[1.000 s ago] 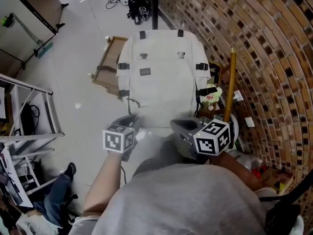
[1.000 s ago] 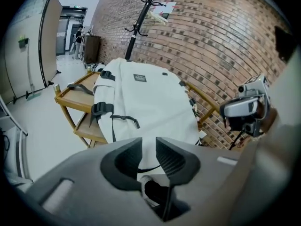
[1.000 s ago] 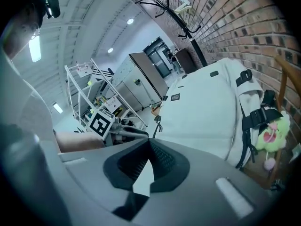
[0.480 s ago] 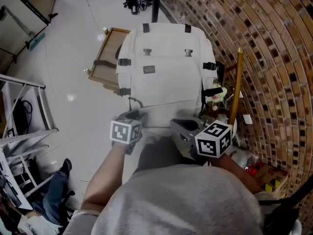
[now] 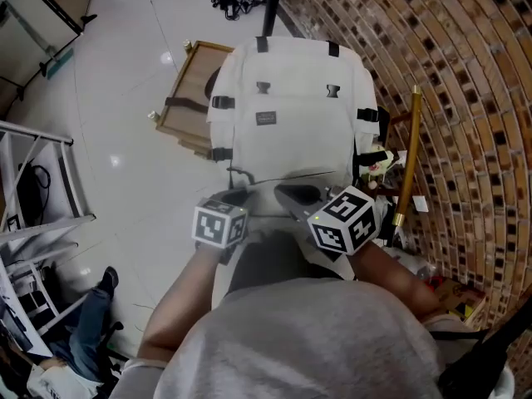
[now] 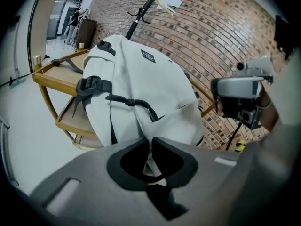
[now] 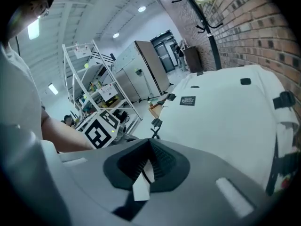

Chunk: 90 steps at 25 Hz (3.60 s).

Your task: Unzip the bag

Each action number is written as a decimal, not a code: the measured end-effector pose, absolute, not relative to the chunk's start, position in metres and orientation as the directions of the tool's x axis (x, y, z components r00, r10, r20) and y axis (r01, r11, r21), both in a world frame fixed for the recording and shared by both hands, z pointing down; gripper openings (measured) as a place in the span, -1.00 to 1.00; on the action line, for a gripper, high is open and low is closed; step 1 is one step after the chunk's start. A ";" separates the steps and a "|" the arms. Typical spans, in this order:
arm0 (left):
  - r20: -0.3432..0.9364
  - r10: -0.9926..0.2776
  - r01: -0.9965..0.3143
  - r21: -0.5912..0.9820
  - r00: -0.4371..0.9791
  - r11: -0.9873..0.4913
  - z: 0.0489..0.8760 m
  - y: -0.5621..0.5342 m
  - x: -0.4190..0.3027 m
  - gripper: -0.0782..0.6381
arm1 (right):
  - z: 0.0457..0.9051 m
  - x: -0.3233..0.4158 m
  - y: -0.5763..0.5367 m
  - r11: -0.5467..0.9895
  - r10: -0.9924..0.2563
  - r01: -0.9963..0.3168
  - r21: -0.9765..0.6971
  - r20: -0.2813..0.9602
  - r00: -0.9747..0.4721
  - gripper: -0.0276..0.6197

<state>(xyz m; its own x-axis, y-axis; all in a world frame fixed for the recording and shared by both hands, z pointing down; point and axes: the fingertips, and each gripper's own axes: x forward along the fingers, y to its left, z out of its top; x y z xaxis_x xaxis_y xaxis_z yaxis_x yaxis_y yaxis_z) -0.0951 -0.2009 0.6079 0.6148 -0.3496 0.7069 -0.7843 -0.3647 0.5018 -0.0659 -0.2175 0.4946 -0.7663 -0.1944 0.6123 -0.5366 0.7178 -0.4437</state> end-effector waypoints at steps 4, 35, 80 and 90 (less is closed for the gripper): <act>0.688 -0.349 -0.767 0.519 0.637 -0.376 0.604 -0.201 -0.093 -0.70 | 0.511 -0.095 -0.231 0.781 -0.153 -0.500 -0.375 0.660 -0.735 -0.91; 0.681 -0.361 -0.766 0.510 0.638 -0.392 0.601 -0.201 -0.095 -0.71 | 0.559 -0.102 -0.242 0.728 -0.147 -0.589 -0.352 0.758 -0.636 -0.82; 0.758 -0.359 -0.833 0.435 0.544 -0.343 0.610 -0.203 -0.099 -0.71 | 0.538 0.004 -0.262 0.554 -0.366 -0.759 -0.341 0.719 -0.590 -0.86; 0.767 -0.369 -0.845 0.420 0.525 -0.329 0.612 -0.203 -0.100 -0.71 | 0.532 0.034 -0.269 0.501 -0.419 -0.802 -0.325 0.719 -0.554 -0.86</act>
<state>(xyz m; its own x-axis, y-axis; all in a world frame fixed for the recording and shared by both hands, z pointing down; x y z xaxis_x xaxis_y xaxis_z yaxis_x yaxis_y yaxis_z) -0.1002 -0.2034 0.6123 0.5251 -0.3691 0.7669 -0.8455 -0.3293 0.4204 0.0343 -0.2688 0.5324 -0.5540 -0.4195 0.7191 -0.8019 0.5011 -0.3254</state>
